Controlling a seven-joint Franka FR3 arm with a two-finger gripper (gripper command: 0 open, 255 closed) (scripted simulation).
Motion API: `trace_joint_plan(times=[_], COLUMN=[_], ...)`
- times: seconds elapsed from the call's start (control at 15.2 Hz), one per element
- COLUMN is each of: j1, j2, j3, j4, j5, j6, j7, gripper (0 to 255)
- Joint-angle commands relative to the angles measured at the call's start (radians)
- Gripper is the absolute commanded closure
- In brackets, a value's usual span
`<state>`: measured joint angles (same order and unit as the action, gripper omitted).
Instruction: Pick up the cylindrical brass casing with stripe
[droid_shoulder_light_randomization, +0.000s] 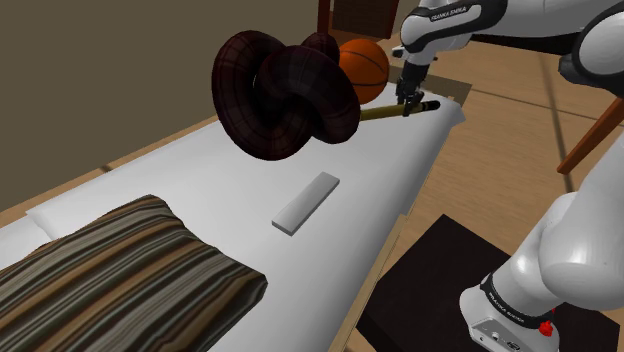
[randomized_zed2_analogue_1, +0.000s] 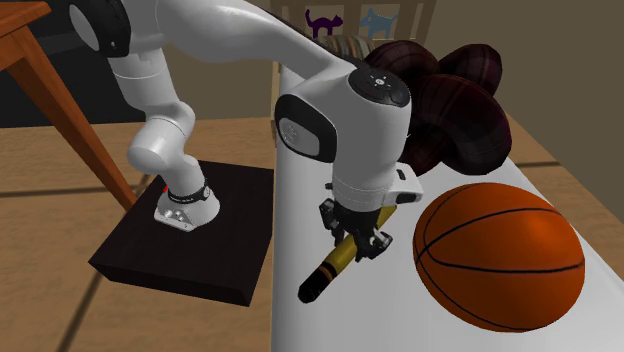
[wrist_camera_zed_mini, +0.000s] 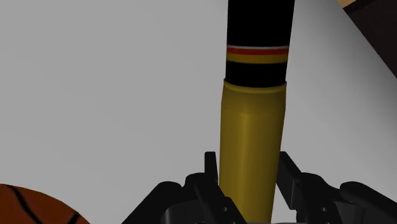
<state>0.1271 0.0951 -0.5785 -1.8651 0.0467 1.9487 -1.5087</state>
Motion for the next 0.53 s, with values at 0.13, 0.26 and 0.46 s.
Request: trace_joint_plan(times=[0.13, 0.26, 0.46], j1=[0.001, 0.001, 0.001], j2=[-0.013, -0.017, -0.018], j3=[-0.001, -0.001, -0.001], j4=[0.042, 0.065, 0.078], j5=[-0.008, -0.011, -0.012], j6=[-0.052, -0.079, -0.094], j7=[0.004, 0.006, 0.007], gripper=[255, 255, 255])
